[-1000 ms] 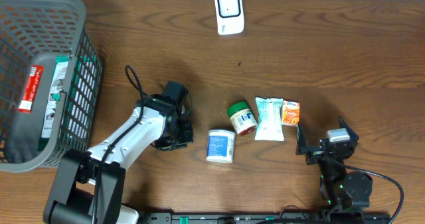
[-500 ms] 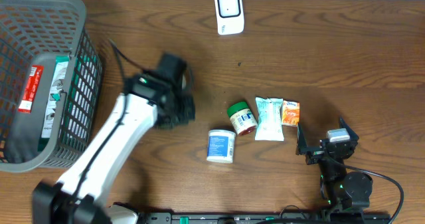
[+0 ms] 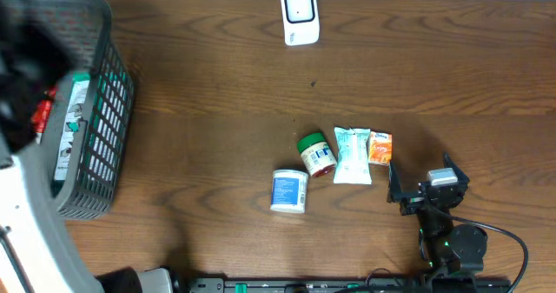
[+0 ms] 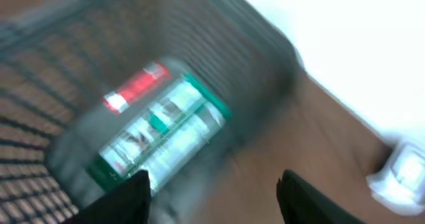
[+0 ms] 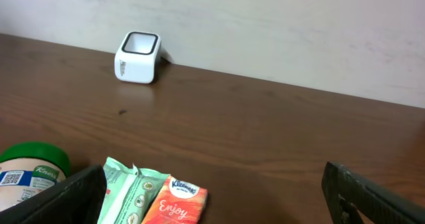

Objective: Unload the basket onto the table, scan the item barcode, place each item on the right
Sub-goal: 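Move the left gripper into the basket toward the red snack stick, then close the left gripper on the red snack stick in the basket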

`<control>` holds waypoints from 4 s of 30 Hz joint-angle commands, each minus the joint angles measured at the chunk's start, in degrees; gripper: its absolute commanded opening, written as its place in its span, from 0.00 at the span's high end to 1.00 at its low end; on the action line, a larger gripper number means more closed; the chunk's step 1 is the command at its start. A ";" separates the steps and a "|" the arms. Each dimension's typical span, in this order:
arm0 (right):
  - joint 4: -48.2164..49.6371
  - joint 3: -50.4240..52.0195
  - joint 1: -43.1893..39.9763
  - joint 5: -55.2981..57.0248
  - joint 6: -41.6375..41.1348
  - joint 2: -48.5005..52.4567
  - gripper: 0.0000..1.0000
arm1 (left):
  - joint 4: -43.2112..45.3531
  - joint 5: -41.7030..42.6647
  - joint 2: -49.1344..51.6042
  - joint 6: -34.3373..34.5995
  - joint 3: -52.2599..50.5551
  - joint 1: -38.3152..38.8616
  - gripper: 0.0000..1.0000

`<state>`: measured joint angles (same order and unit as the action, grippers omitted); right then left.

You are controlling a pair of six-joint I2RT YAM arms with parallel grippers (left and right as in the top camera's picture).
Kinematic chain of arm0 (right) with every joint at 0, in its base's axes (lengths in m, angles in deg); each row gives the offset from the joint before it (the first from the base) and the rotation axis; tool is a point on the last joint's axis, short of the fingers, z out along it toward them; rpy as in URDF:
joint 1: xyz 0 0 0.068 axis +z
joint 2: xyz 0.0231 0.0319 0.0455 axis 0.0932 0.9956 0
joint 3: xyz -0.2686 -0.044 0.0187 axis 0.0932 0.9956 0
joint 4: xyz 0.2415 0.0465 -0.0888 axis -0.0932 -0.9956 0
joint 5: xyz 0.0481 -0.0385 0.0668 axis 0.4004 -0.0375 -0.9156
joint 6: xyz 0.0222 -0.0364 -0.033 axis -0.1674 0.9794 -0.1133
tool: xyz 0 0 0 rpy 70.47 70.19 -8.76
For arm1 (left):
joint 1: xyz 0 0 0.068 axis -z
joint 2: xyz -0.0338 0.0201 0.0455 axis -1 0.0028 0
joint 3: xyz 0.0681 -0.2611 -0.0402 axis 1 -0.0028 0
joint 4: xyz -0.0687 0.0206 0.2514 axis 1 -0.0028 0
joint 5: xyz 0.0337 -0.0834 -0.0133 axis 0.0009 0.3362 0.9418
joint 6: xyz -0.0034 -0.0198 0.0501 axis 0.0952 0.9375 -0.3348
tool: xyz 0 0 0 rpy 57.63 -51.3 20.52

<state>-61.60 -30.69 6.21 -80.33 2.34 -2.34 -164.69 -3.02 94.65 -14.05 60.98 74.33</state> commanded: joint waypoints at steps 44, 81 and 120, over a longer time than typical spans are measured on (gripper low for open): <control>-0.17 0.04 0.31 -0.24 -0.81 -0.13 0.01 | 11.96 0.17 46.88 -38.84 -2.05 -18.34 0.38; -0.20 0.04 0.31 -0.24 -0.81 -0.13 0.01 | 14.01 -14.93 41.09 9.22 -12.26 -20.15 0.93; -0.17 0.04 0.31 -0.24 -0.81 -0.13 0.01 | 28.06 1.31 40.98 -55.41 -17.90 -20.17 0.48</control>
<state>-61.60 -30.69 6.21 -80.33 2.34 -2.34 -137.21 -3.24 136.85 -63.90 43.26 54.60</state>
